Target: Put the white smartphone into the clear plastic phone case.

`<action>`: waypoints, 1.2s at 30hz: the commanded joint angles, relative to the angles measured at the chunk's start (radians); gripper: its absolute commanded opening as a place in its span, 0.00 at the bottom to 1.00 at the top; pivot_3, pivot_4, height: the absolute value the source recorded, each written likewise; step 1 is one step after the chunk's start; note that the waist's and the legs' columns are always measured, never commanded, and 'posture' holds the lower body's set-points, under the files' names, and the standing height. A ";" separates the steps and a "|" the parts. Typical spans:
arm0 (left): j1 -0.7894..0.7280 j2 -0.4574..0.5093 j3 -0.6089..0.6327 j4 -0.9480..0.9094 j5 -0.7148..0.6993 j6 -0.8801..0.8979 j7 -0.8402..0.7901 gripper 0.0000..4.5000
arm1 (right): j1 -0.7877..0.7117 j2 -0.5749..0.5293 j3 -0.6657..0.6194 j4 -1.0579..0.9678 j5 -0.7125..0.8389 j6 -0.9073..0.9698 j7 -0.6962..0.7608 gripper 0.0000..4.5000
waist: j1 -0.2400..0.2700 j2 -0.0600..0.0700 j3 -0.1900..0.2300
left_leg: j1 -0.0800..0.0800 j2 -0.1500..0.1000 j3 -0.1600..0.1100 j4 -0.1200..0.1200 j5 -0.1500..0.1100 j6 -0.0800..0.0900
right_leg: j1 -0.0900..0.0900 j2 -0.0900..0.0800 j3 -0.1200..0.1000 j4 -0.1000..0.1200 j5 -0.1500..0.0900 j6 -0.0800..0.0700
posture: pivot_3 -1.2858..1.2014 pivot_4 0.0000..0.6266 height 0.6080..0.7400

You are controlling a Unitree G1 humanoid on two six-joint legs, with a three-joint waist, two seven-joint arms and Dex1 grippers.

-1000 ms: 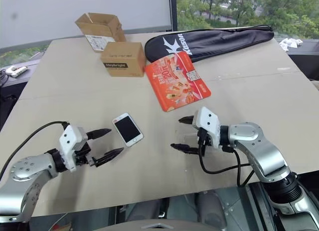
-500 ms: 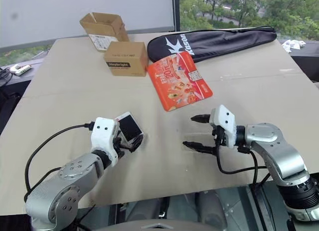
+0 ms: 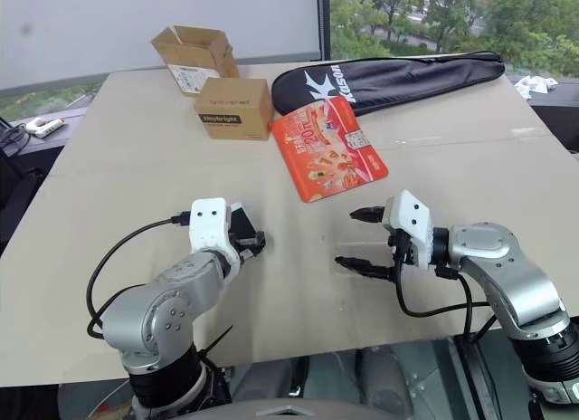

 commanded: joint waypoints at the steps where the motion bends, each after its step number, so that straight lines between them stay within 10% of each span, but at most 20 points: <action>1: 0.008 -0.053 0.015 0.107 0.086 0.029 0.082 1.00 | 0.011 -0.016 -0.044 -0.054 0.017 -0.003 -0.015 1.00 | 0.000 0.000 0.000 | 0.000 0.000 -0.001 0.000 0.000 -0.001 | 0.001 0.000 -0.001 0.000 0.000 0.000 | 0.52 0.24 1.00; 8: 0.008 -0.065 0.037 0.135 0.157 0.029 0.125 1.00 | 0.024 -0.027 -0.051 -0.063 0.027 -0.002 -0.027 1.00 | -0.012 0.000 -0.002 | 0.005 0.001 -0.002 0.000 0.002 -0.003 | 0.005 0.002 -0.001 0.002 0.000 0.000 | 0.52 0.24 1.00; 14: 0.015 -0.077 0.036 0.133 0.179 0.029 0.129 0.64 | 0.023 -0.020 -0.051 -0.059 0.045 -0.010 -0.020 1.00 | -0.031 0.000 -0.004 | 0.007 0.003 -0.001 -0.001 0.002 -0.003 | 0.005 0.003 0.000 0.003 0.000 0.000 | 0.52 0.24 1.00; 28: -0.074 0.061 0.039 0.044 0.069 -0.050 -0.086 0.64 | 0.019 0.015 -0.067 -0.047 0.111 0.013 -0.061 1.00 | -0.030 -0.005 -0.002 | 0.008 0.006 0.001 -0.002 0.002 -0.004 | 0.004 0.005 0.000 0.003 0.000 0.000 | 0.52 0.24 1.00; 36: -0.050 -0.068 0.147 -0.002 -0.174 -0.315 -0.359 0.64 | -0.007 0.091 -0.091 -0.041 0.216 0.155 -0.171 1.00 | -0.002 -0.008 0.000 | -0.014 0.002 -0.001 -0.001 0.005 -0.009 | -0.013 0.000 -0.002 -0.002 0.003 -0.005 | 0.52 0.24 1.00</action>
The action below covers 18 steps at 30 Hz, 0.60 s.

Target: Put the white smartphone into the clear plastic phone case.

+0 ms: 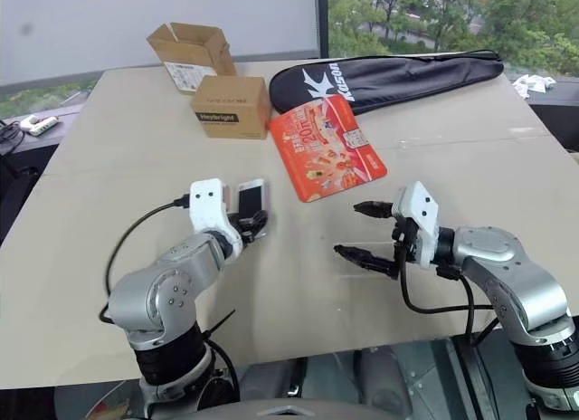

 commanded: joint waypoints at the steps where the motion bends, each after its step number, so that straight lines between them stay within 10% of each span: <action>1: -0.010 -0.062 0.052 -0.057 -0.132 -0.147 -0.106 0.64 | -0.021 0.035 -0.045 -0.021 0.073 0.067 -0.066 1.00 | 0.004 0.000 0.000 | -0.005 0.000 0.000 0.001 0.000 0.000 | -0.005 0.000 0.000 0.000 0.000 0.000 | 0.52 0.24 1.00; 10: -0.094 -0.304 0.180 0.084 -0.445 -0.325 0.029 0.64 | -0.084 0.132 0.000 -0.029 0.051 0.118 -0.218 1.00 | 0.005 -0.001 0.000 | -0.011 -0.004 0.000 0.001 0.000 0.001 | -0.010 -0.003 -0.001 0.001 0.001 -0.001 | 0.52 0.24 1.00; 18: -0.094 -0.326 0.181 0.221 -0.945 -0.580 0.323 0.64 | -0.142 0.300 0.071 -0.042 0.007 0.143 -0.393 1.00 | 0.005 0.000 0.000 | -0.009 -0.003 -0.002 0.001 0.000 0.000 | -0.009 -0.002 -0.001 0.003 0.001 -0.001 | 0.52 0.24 1.00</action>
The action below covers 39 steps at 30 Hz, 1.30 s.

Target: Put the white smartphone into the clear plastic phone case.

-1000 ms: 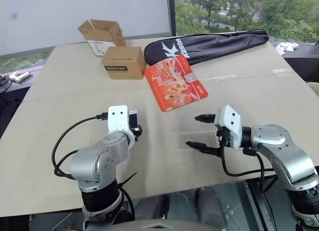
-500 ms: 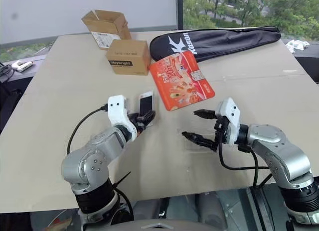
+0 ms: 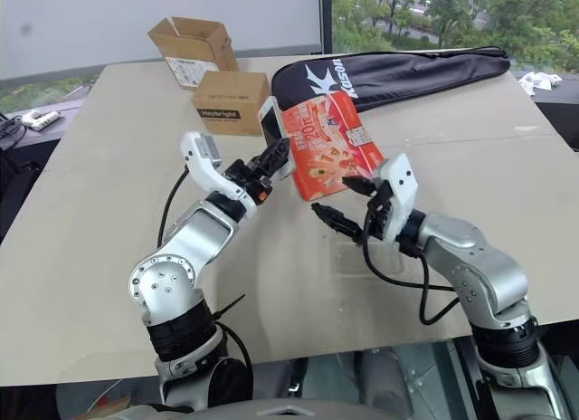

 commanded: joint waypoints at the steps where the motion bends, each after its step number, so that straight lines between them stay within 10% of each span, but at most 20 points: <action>1: 0.029 -0.233 0.000 0.011 -0.216 -0.127 0.093 0.64 | -0.023 0.057 0.033 -0.041 -0.021 -0.011 -0.062 1.00 | 0.000 0.000 0.000 | 0.000 0.000 0.000 0.000 0.000 0.000 | 0.000 0.000 0.000 0.000 0.000 0.000 | 0.52 0.24 1.00; 22: 0.083 -0.067 -0.257 0.036 -0.533 -0.361 0.269 0.64 | -0.171 0.301 0.015 0.087 -0.186 -0.162 -0.259 1.00 | -0.003 0.000 0.000 | 0.001 -0.003 0.003 0.001 0.000 0.000 | 0.000 0.004 0.004 0.001 0.000 -0.001 | 0.52 0.24 1.00; 26: 0.093 -0.052 -0.270 0.044 -0.533 -0.374 0.259 0.64 | -0.175 0.302 0.006 0.089 -0.201 -0.185 -0.261 0.76 | -0.004 0.001 0.000 | 0.002 -0.003 0.004 0.001 0.000 0.000 | 0.000 0.004 0.005 0.001 0.000 -0.001 | 0.52 0.24 1.00; 33: 0.098 -0.018 -0.288 0.056 -0.542 -0.388 0.252 0.64 | -0.164 0.290 0.030 0.073 -0.225 -0.209 -0.240 0.04 | -0.003 0.001 0.000 | 0.002 -0.003 0.004 0.001 0.000 0.000 | 0.000 0.004 0.005 0.001 0.000 -0.001 | 0.52 0.24 1.00; 37: 0.093 -0.015 -0.292 0.051 -0.544 -0.392 0.258 0.64 | -0.158 0.293 0.035 0.072 -0.233 -0.211 -0.235 0.02 | -0.003 0.001 0.000 | 0.002 -0.003 0.004 0.001 0.000 0.000 | 0.000 0.004 0.006 0.001 0.000 -0.001 | 0.52 0.24 1.00; 39: 0.088 -0.023 -0.296 0.036 -0.543 -0.402 0.265 0.87 | -0.153 0.293 0.041 0.070 -0.230 -0.203 -0.228 0.00 | -0.003 0.001 0.000 | 0.002 -0.003 0.004 0.001 0.000 0.000 | 0.000 0.004 0.006 0.001 0.000 -0.001 | 0.52 0.24 1.00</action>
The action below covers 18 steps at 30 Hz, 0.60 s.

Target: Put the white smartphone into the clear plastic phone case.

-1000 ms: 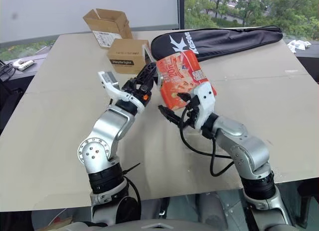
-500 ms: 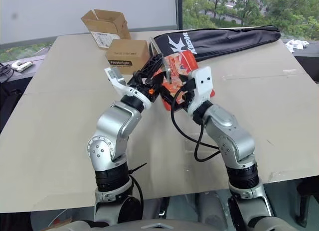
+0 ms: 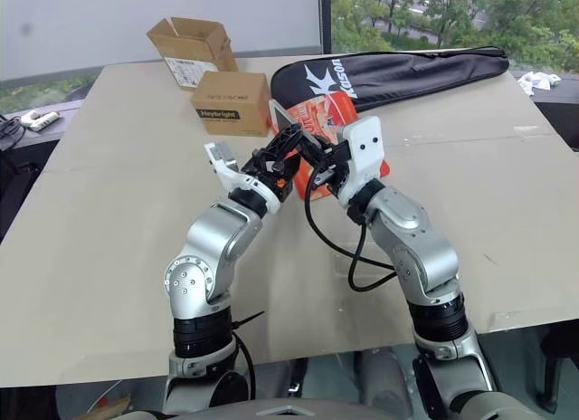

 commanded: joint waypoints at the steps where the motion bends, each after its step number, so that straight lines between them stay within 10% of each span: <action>1: 0.033 -0.055 -0.032 -0.061 -0.033 -0.026 -0.009 0.94 | 0.002 0.012 -0.031 -0.039 0.018 -0.025 0.001 0.00 | 0.000 0.000 0.000 | 0.000 0.000 0.000 0.000 0.000 0.000 | 0.000 0.000 0.000 0.000 0.000 0.000 | 0.52 0.24 1.00; 10: 0.043 0.065 -0.056 -0.097 -0.019 0.028 -0.081 0.99 | 0.010 0.007 -0.061 -0.045 0.056 0.025 0.009 0.00 | -0.002 0.000 0.000 | 0.000 0.000 0.000 0.000 0.000 0.000 | 0.000 0.000 0.000 0.000 0.000 0.000 | 0.52 0.24 1.00; 18: 0.068 0.658 -0.001 -0.139 0.189 0.205 -0.670 0.99 | 0.030 -0.269 -0.294 -0.059 0.390 0.364 0.179 0.00 | -0.016 0.003 0.001 | 0.001 0.000 0.000 -0.001 0.000 0.000 | 0.000 0.001 -0.001 0.000 0.000 -0.001 | 0.52 0.24 1.00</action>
